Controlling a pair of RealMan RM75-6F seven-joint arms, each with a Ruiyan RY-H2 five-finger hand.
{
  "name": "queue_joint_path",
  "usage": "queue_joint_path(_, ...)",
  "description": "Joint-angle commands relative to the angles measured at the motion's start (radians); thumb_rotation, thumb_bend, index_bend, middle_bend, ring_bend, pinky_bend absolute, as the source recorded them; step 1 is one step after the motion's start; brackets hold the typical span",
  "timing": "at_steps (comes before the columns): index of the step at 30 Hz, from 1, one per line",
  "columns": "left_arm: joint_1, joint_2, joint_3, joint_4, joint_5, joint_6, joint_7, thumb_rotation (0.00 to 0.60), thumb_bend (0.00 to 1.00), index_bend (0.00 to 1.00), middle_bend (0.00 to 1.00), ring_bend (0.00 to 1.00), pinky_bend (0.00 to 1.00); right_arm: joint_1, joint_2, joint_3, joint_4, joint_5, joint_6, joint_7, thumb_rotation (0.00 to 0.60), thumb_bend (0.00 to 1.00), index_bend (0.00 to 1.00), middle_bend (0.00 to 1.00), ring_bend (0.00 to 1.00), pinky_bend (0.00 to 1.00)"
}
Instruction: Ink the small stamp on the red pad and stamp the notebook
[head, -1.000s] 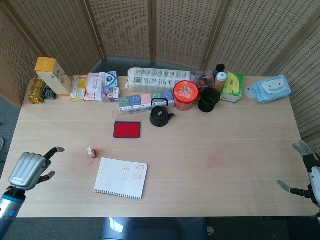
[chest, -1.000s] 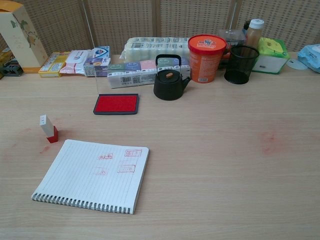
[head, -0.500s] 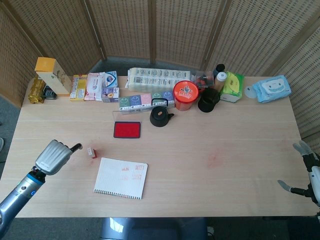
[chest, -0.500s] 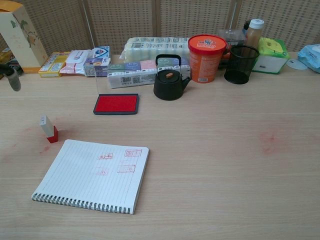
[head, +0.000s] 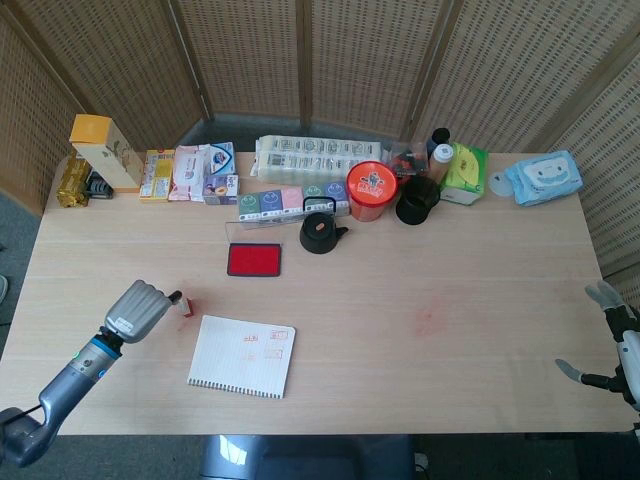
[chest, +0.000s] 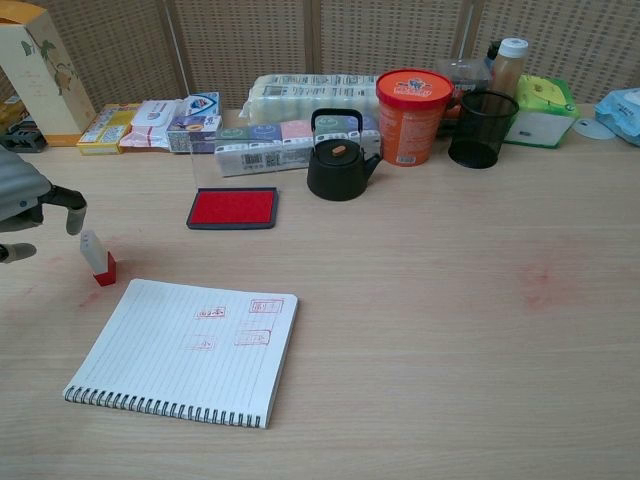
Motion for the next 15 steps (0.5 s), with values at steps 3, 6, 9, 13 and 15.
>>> queue_joint_path(3,-0.013,-0.033,-0.002,0.032,-0.019,-0.001,-0.01,0.6,0.27,0.46,1.0,1.0,1.0,-0.001,0.003,0.0,0.001,0.0,0.0,0.009,0.6,0.13,0.0,0.0,0.0,0.0)
queue_joint_path(6,-0.022,-0.046,-0.005,0.048,-0.026,0.0,-0.007,0.6,0.28,0.46,1.0,1.0,1.0,-0.001,0.004,0.0,0.002,-0.001,-0.001,0.015,0.6,0.13,0.0,0.0,0.0,0.0)
queue_joint_path(9,-0.03,-0.055,-0.006,0.059,-0.032,-0.003,0.001,0.6,0.28,0.46,1.0,1.0,1.0,0.0,0.005,-0.001,0.004,-0.002,-0.003,0.017,0.6,0.13,0.0,0.0,0.0,0.0)
queue_joint_path(13,-0.042,-0.069,-0.011,0.069,-0.047,-0.011,0.01,0.6,0.28,0.46,1.0,1.0,1.0,0.0,0.006,-0.001,0.005,-0.001,-0.006,0.022,0.6,0.13,0.0,0.0,0.0,0.0)
queue_joint_path(15,-0.048,-0.073,-0.009,0.075,-0.049,-0.014,0.018,0.6,0.28,0.46,1.0,1.0,1.0,0.0,0.006,0.0,0.006,0.001,-0.006,0.024,0.6,0.13,0.0,0.0,0.0,0.0)
